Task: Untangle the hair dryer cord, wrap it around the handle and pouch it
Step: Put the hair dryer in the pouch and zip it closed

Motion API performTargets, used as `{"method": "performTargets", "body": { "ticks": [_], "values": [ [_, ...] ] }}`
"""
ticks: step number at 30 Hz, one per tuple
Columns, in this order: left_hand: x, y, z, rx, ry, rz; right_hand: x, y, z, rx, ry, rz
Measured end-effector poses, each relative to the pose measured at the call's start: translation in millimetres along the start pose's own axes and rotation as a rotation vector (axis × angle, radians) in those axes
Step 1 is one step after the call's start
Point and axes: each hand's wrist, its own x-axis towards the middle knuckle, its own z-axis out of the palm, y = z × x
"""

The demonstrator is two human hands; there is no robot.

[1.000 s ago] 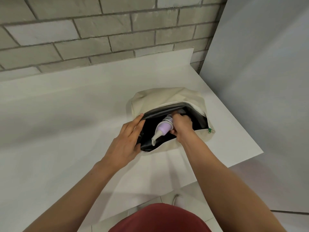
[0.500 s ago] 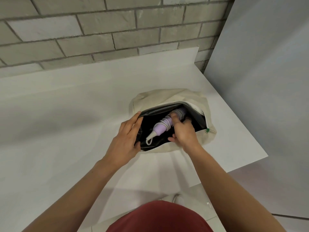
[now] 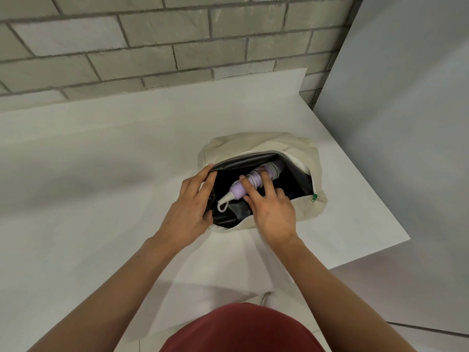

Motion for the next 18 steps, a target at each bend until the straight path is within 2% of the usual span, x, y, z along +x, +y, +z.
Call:
{"method": "performTargets", "body": {
  "ticks": [8,13,18],
  "values": [
    [-9,14,7,-0.02,-0.077,0.031,31,-12,-5,0.146,-0.028,0.086],
    [-3,19,2,-0.089,-0.023,0.062,55,-17,-5,0.189,-0.105,0.122],
    [15,7,-7,-0.067,0.033,0.04,67,-17,1,0.203,-0.17,0.053]
  ]
}}
